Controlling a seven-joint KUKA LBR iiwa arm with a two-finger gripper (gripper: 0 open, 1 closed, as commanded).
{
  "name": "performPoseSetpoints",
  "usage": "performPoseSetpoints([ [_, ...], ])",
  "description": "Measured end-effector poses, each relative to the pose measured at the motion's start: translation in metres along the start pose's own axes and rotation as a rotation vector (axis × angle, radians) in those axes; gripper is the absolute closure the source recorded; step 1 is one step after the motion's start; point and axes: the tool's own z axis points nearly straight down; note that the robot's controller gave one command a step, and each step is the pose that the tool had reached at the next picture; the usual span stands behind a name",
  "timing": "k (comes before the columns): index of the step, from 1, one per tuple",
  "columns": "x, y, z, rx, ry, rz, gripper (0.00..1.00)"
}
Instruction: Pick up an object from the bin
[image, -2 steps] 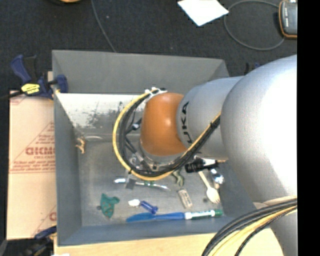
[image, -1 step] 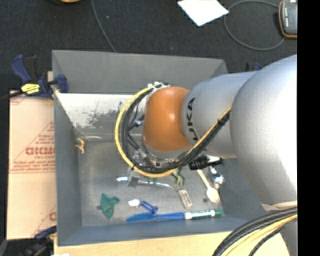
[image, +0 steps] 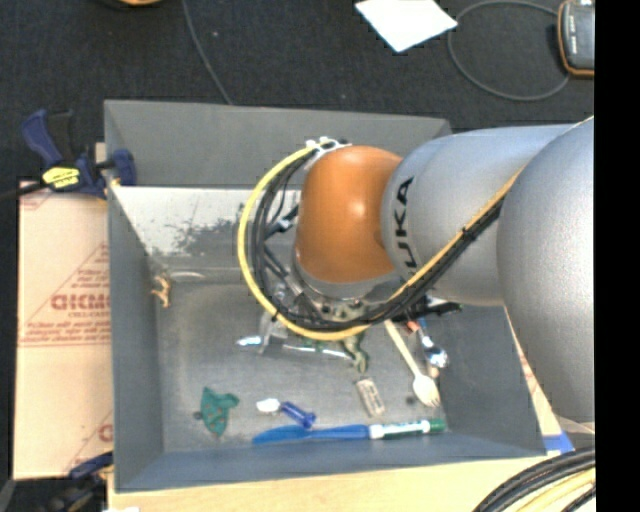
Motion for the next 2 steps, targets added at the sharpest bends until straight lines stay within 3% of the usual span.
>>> performPoseSetpoints([
  [2, -0.0007, 0.0002, -0.0217, -0.001, -0.001, -0.004, 1.0],
])
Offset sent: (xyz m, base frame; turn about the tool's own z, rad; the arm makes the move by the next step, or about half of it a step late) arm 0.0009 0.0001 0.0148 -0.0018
